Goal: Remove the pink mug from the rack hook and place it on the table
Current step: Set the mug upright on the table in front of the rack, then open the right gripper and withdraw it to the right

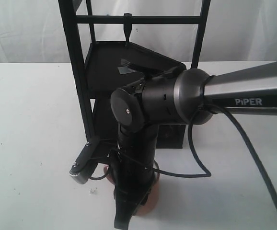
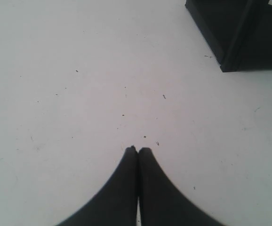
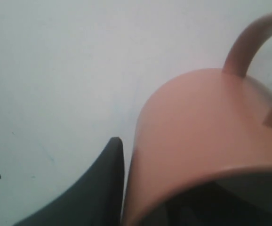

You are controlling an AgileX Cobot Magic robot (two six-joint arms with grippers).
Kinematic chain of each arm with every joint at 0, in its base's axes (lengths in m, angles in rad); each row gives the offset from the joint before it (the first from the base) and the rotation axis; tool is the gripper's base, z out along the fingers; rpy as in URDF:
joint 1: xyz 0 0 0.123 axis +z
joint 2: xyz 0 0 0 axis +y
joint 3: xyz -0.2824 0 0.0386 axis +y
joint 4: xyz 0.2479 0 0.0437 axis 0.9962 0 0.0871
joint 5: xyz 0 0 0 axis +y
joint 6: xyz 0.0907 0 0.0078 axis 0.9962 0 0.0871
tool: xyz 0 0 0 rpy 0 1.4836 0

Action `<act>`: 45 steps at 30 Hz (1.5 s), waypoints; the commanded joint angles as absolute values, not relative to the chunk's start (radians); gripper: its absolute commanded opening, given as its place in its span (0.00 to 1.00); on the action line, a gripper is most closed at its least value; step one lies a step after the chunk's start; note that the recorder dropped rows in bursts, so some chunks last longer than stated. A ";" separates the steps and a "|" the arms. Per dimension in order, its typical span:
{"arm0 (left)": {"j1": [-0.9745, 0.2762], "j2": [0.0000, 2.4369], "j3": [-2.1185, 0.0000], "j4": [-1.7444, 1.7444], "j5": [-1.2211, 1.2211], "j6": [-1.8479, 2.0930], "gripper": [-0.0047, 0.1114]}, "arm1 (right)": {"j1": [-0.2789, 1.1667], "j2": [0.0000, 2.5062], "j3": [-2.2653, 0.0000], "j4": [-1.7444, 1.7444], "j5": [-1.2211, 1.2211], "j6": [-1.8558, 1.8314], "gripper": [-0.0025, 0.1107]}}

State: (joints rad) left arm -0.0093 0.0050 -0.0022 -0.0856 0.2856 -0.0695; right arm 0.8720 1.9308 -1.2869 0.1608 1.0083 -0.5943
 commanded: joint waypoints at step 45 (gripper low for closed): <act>-0.012 0.000 0.000 -0.095 0.285 -0.070 0.04 | 0.876 1.170 -1.039 0.266 0.923 -0.343 0.02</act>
